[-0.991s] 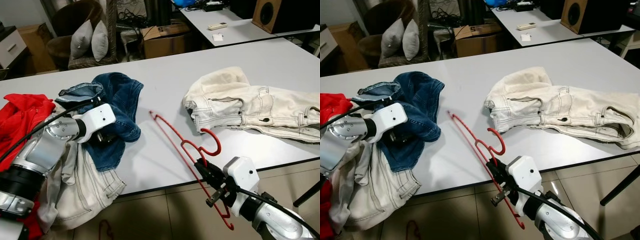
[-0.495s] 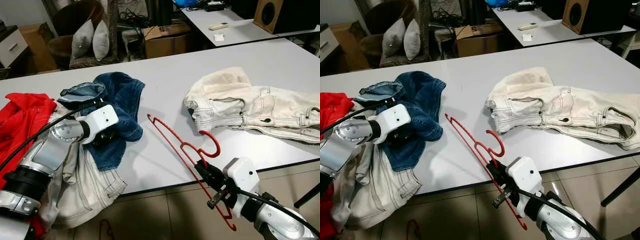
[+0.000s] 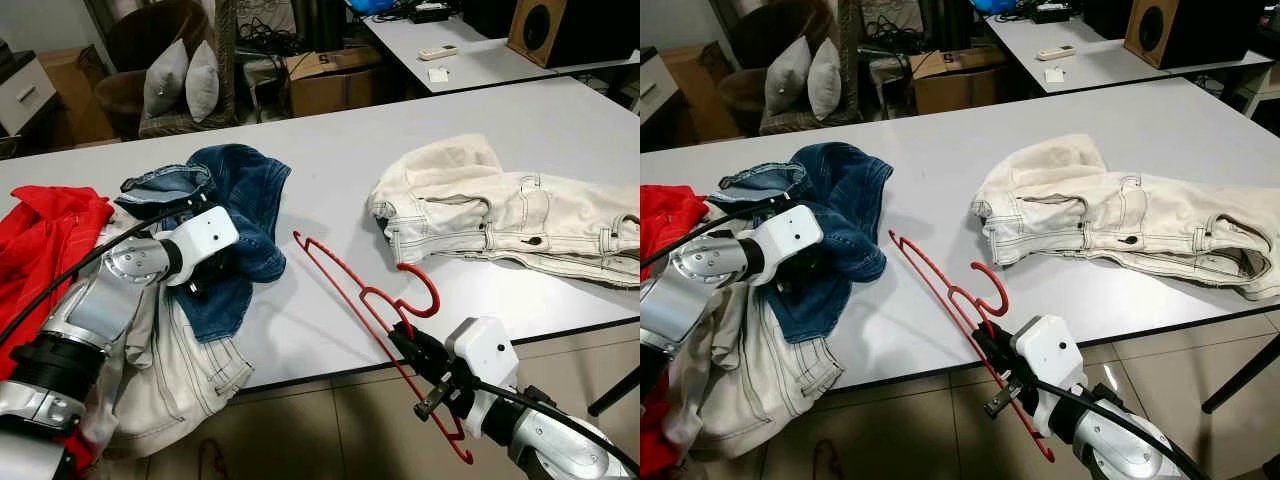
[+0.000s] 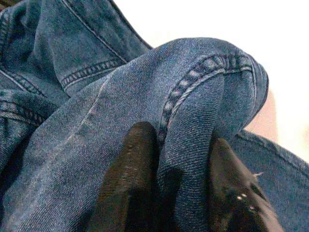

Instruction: Hang hanger

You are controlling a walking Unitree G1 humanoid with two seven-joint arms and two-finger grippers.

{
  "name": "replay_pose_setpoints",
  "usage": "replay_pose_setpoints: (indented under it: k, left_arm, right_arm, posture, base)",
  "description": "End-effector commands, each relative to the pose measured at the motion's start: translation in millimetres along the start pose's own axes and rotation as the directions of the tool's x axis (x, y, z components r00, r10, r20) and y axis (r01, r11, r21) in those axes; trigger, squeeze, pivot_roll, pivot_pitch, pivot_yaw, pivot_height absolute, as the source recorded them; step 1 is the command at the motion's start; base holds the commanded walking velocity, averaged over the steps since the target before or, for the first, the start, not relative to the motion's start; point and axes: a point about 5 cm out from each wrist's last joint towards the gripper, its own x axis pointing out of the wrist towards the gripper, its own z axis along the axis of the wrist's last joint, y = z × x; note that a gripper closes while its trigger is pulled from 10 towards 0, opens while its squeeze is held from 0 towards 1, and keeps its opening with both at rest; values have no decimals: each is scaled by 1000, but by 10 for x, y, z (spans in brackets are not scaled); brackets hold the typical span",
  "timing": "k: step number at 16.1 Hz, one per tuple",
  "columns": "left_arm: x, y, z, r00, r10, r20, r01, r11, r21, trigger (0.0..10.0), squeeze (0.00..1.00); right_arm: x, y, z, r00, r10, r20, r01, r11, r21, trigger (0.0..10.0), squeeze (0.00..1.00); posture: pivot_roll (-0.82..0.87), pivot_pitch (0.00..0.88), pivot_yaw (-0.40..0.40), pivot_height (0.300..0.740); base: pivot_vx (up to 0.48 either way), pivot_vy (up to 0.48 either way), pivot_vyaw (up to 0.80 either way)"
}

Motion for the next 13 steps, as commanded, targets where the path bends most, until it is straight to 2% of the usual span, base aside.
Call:
replay_pose_setpoints:
  k: [1,7,8,9,10,11,13]
  left_arm:
    - [-39,115,60,999,37,24,-37,999,-6,0,0]
    - [-79,133,115,997,41,70,-38,998,-42,0,0]
    - [-115,161,163,992,49,112,-43,998,-51,0,0]
    - [-177,204,218,983,58,176,-45,996,-77,0,0]
    - [-189,215,226,980,64,187,-48,995,-87,0,0]
    - [-247,234,332,953,56,297,-18,991,-129,0,0]
    - [-419,302,547,866,49,497,47,983,-179,0,0]
  right_arm:
    - [-2,11,1,1000,5,-3,-5,1000,-7,10000,0]
    - [15,0,-2,1000,12,-4,-12,1000,-10,10000,0]
    - [22,-14,-4,1000,8,-5,-8,1000,-15,10000,0]
    - [31,-88,0,999,-48,3,48,998,-38,10000,0]
    - [33,-111,3,998,-66,6,66,997,-45,10000,0]
    - [32,-180,10,993,-117,16,117,992,-37,10000,0]
    - [19,-332,16,969,-242,39,243,970,-16,10000,0]
  posture:
    - [21,0,126,740]
    - [28,0,113,740]
    - [31,0,106,740]
    - [31,0,102,740]
    - [31,0,102,740]
    - [34,0,95,740]
    - [45,0,82,740]
  base:
    - [0,0,0]
    - [0,0,0]
    - [0,0,0]
    - [0,0,0]
    - [0,0,0]
    - [0,0,0]
    - [0,0,0]
